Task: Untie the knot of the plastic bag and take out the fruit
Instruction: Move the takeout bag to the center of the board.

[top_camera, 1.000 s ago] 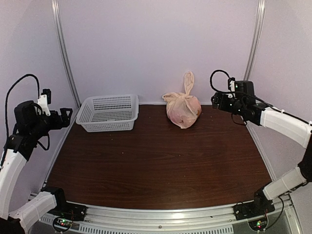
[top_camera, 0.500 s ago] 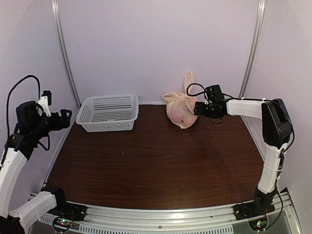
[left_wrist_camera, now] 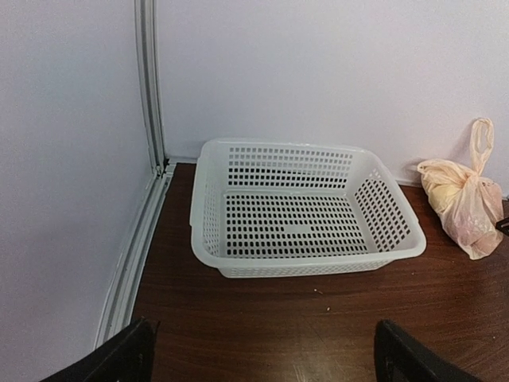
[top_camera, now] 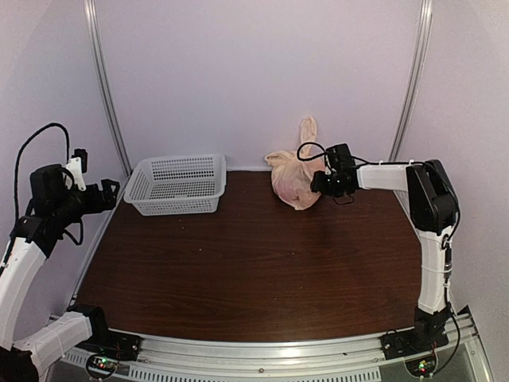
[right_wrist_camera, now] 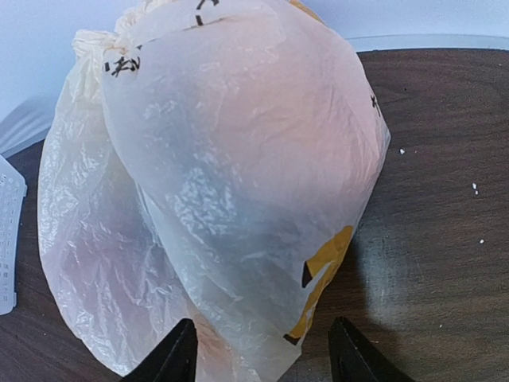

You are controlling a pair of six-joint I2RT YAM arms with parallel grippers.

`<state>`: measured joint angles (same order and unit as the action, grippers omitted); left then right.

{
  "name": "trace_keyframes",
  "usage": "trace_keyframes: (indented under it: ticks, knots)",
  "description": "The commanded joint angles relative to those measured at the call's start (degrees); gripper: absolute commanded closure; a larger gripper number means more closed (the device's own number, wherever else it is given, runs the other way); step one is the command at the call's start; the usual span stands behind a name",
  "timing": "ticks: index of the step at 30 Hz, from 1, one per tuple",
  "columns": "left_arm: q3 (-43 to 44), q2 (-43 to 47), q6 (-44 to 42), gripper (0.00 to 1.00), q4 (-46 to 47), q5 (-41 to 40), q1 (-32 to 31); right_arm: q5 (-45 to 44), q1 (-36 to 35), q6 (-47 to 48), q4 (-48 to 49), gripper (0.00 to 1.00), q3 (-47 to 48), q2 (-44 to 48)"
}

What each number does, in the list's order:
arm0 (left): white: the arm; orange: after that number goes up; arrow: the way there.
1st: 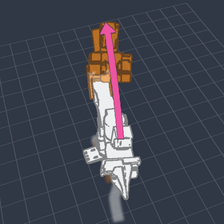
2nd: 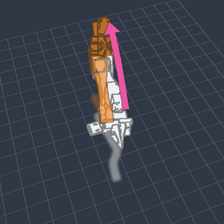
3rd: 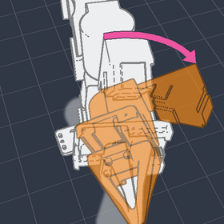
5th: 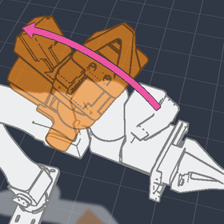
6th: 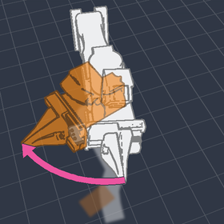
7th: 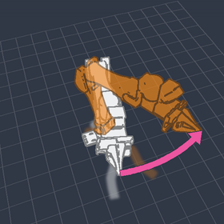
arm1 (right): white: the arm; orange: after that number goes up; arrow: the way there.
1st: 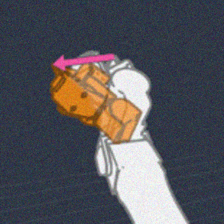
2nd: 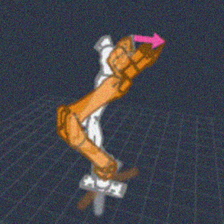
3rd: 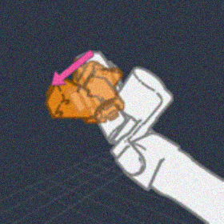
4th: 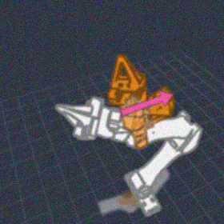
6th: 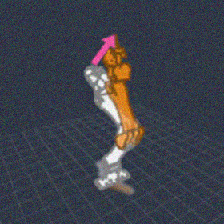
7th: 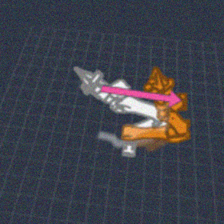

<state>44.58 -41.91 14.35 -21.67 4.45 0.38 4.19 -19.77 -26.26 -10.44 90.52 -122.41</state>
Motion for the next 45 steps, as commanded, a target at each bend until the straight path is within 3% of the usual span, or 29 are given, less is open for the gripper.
trace_keyframes:
  ticks: [1, 15, 23, 35, 45]
  knots:
    - [0.99, -0.26, -0.33, 0.02, -0.13, 1.11, 0.36, -0.28, 0.77, -0.64, 1.59, 0.48, 1.53, -1.13]
    - [0.96, -0.28, -0.17, 0.03, -0.17, 2.27, 0.83, 1.62, 1.40, -0.37, 2.81, 0.65, 2.31, -2.63]
    - [0.92, -0.01, -0.20, 0.03, -0.13, 2.21, 0.85, 3.13, 1.32, 0.33, 3.40, 1.00, 1.76, -1.91]
    - [0.81, -0.09, -0.36, 0.03, 0.03, 3.45, 1.00, 9.55, 0.31, 4.26, 5.00, 1.00, -5.60, 4.45]
    - [0.15, -0.89, -0.78, 0.03, 2.00, 9.31, 0.85, 12.58, -3.22, 5.84, 6.47, 1.00, -20.29, 16.75]
